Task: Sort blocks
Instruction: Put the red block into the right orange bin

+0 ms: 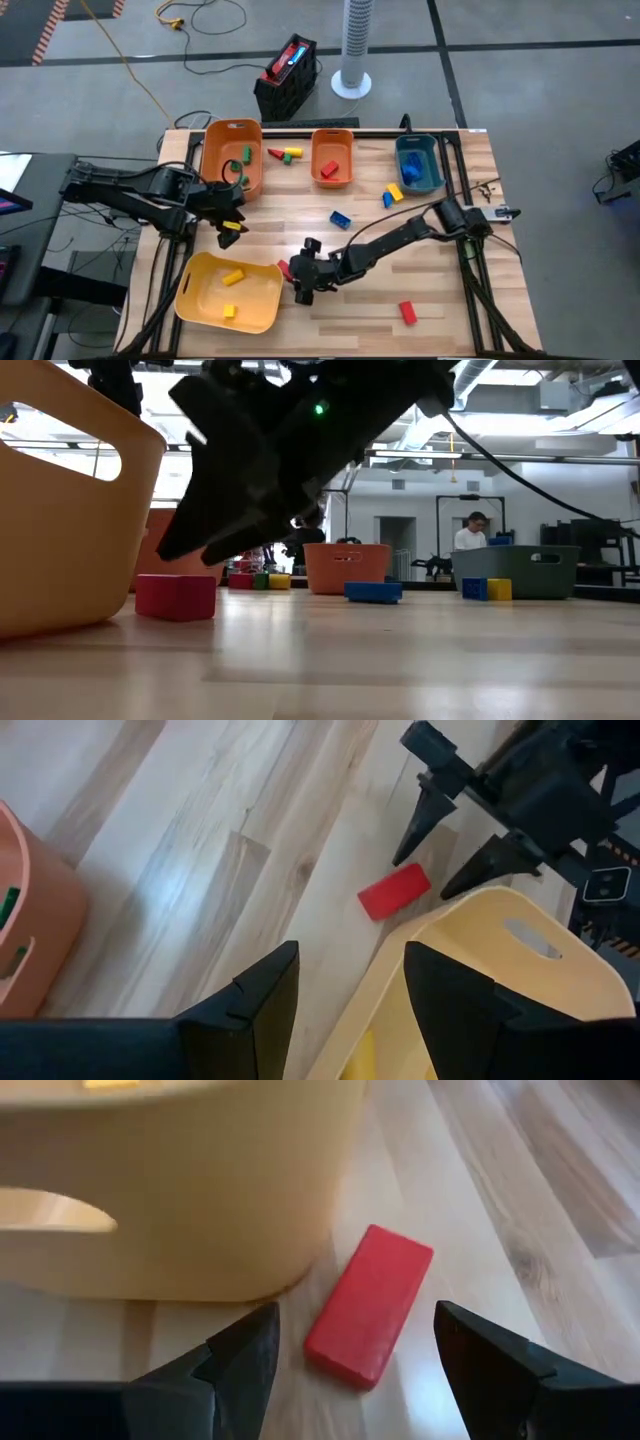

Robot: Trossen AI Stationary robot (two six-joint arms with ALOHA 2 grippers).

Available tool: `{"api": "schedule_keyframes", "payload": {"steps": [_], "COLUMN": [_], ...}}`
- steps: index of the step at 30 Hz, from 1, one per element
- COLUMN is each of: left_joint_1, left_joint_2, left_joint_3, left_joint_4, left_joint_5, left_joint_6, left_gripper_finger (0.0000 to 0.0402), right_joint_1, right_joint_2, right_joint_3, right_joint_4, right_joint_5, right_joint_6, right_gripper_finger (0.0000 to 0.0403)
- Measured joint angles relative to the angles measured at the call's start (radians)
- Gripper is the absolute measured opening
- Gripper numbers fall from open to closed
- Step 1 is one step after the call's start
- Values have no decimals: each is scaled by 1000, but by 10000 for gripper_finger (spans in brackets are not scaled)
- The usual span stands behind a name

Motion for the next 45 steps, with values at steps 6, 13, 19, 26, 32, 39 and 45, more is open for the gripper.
{"api": "schedule_keyframes", "payload": {"steps": [6,13,19,26,32,39,45], "left_joint_1": [0,0,0,0,0,0,2], "left_joint_2": [0,-4,-15,-16,-16,-16,-16], "left_joint_3": [0,0,0,0,0,0,4], "left_joint_4": [0,-2,-9,-11,-12,-15,-4], "left_joint_5": [0,0,1,1,1,2,-6], "left_joint_6": [-1,-11,-9,-10,-6,-6,-6], "left_gripper_finger": [178,178,178,178,178,178,178], "right_joint_1": [-14,-18,-21,-35,-57,-57,-102], "right_joint_2": [20,51,50,50,84,60,-59], "right_joint_3": [2,0,0,0,0,1,0], "right_joint_4": [28,45,26,28,62,18,-209], "right_joint_5": [3,0,0,-1,-79,-93,-87], "right_joint_6": [-5,-9,-8,-8,-6,-5,-35], "right_gripper_finger": [276,276,276,255,205,124,122]}}
